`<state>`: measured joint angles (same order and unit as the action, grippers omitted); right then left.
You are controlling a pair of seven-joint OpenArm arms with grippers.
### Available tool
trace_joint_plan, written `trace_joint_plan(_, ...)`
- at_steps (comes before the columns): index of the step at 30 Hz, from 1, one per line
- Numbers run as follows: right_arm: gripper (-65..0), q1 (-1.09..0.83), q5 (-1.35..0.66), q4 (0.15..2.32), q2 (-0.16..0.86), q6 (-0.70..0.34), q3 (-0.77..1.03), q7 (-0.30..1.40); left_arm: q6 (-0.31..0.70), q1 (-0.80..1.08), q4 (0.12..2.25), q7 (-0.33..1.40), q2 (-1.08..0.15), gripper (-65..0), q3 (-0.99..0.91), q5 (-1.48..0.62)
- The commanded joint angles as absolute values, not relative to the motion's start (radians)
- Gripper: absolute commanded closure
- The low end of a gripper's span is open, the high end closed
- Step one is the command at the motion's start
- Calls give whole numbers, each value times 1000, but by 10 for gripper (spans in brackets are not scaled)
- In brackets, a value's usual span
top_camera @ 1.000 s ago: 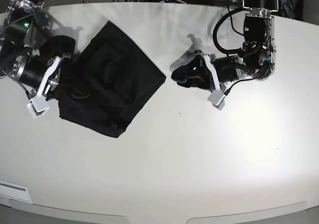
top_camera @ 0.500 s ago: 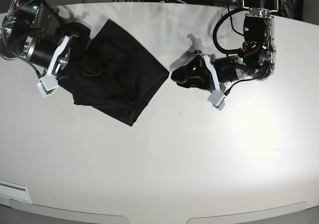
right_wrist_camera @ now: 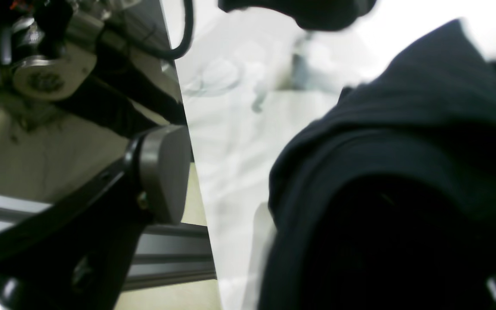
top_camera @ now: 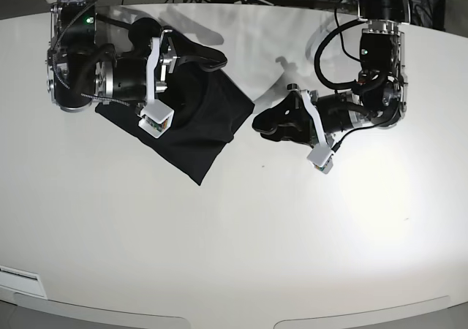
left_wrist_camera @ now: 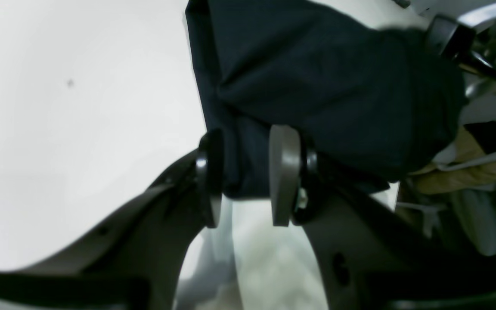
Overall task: Fold the T-shirt properly
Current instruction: 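Grasp the folded bundle's corner with the right gripper and drag it, then grasp opposite corners with both grippers and rotate the bundle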
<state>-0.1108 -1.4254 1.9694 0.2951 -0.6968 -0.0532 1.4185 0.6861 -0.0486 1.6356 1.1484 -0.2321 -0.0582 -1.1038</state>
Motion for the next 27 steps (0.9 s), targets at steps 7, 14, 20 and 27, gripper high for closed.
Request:
trace_joint_plan(7, -458, -31, -1484, 1991, 326, -698, -96, 1396, 698, -83, 1654, 1127, -239, -206, -60, -1172)
trace_joint_plan(14, -357, 18, -1484, 1991, 322, -698, -155, 1396, 698, -146, 1654, 1128, -239, -176, -68, -1187)
trace_joint_plan(20, 0, 126, -1127, 1991, 328, -698, -64, 1251, 698, -181, 1654, 1159, -233, 0, -67, -1316)
trace_joint_plan(27, 0, 155, -745, 1843, 333, -698, -122, 872, 698, -180, 1654, 1296, -143, 0, 78, -1405)
